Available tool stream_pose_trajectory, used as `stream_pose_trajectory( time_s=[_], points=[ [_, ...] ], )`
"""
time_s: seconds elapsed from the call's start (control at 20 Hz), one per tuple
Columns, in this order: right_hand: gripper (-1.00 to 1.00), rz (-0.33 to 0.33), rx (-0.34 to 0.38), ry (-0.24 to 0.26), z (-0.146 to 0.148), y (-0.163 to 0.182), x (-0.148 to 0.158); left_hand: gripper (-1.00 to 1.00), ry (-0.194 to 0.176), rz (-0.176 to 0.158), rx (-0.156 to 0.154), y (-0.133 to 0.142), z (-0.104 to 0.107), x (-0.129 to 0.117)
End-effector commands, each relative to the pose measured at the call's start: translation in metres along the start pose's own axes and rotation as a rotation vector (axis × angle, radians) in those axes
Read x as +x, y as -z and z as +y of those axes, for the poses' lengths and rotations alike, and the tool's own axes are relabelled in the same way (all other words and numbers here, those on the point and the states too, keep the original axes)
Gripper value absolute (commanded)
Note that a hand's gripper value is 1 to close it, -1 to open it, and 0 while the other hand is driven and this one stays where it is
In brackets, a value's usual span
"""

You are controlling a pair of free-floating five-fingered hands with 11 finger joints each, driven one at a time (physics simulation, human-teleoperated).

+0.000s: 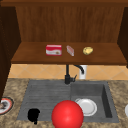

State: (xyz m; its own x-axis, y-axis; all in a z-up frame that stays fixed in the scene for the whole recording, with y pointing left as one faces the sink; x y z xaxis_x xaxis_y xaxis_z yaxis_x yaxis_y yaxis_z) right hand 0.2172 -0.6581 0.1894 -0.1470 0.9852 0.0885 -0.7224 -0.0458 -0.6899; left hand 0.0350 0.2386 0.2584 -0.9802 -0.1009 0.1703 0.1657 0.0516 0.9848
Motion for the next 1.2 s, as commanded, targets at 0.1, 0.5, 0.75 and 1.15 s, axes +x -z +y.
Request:
stream_pose_trajectory(
  time_s=[0.1, 0.5, 0.75, 1.15],
  points=[
    [-1.00, 0.017, 0.002, -0.012, -0.004, 0.001, 0.002, 0.00, 0.000, 0.000, 0.000, 0.000, 0.000, 0.000],
    [-1.00, 0.018, -0.004, -0.004, -0.003, 0.002, 0.006, 0.00, 0.000, 0.000, 0.000, 0.000, 0.000, 0.000],
    [-1.00, 0.040, -0.004, -0.010, -0.004, 0.003, 0.014, 0.00, 0.000, 0.000, 0.000, 0.000, 0.000, 0.000],
    [-1.00, 0.065, -0.007, -0.012, 0.003, -0.002, 0.029, 0.00, 0.000, 0.000, 0.000, 0.000, 0.000, 0.000]
  ],
)
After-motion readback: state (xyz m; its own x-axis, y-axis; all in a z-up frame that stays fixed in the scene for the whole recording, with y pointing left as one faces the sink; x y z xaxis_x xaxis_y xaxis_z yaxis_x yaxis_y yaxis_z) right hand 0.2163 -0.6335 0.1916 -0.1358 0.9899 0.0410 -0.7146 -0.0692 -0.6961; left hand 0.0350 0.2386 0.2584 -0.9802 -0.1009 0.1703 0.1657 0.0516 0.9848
